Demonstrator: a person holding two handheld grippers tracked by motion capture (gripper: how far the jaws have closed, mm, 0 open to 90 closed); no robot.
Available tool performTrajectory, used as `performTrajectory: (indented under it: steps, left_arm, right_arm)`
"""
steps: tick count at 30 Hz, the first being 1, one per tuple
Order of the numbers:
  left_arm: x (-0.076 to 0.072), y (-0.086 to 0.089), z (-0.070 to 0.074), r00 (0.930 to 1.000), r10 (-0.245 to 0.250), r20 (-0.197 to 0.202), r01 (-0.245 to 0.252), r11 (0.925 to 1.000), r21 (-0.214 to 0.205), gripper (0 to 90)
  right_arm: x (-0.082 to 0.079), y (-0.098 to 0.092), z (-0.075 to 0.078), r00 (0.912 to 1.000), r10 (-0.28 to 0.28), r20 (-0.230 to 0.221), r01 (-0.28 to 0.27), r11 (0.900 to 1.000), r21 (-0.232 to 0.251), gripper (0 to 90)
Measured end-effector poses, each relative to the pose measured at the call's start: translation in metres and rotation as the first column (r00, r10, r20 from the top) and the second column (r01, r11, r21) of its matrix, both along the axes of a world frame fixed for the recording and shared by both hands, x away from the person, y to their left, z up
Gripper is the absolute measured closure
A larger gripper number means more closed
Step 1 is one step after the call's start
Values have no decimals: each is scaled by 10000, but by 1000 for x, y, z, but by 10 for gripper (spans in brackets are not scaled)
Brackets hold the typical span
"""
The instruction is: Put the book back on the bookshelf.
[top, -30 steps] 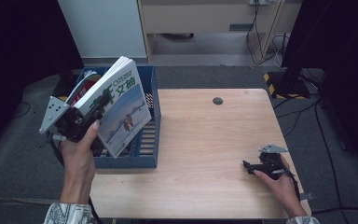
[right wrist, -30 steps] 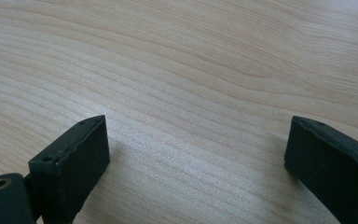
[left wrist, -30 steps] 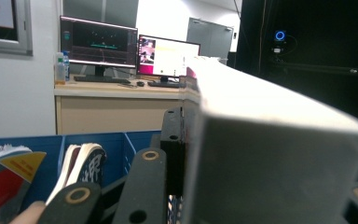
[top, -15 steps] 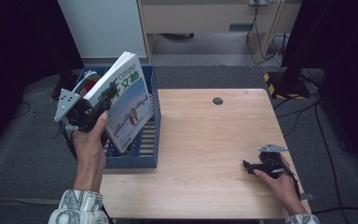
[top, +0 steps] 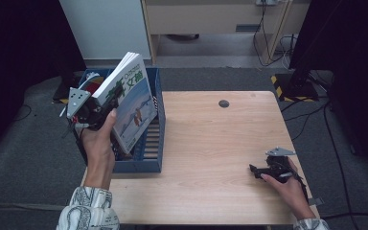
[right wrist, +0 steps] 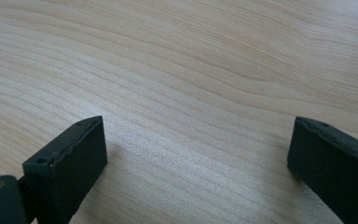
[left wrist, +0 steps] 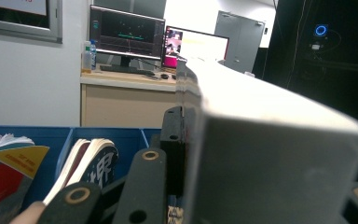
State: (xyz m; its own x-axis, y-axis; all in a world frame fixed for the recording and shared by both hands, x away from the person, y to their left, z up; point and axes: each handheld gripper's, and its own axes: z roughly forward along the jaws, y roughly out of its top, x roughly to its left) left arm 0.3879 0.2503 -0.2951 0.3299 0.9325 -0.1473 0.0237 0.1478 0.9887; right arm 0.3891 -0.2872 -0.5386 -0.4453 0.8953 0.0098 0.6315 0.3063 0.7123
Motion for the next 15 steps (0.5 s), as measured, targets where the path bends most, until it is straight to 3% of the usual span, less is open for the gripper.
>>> performTrajectory:
  steps: [4, 15]
  left_arm:
    - [2, -4, -2, 9999, 82, -69, -81, 10000, 43, 731]
    - [5, -10, -9, 9995, 268, -177, -275, 9989, -368, 730]
  right_arm:
    - [0, 0, 0, 10000, 1, 0, -1, 10000, -1, 50]
    - [0, 0, 0, 10000, -10, -6, 10, 10000, 9, 50]
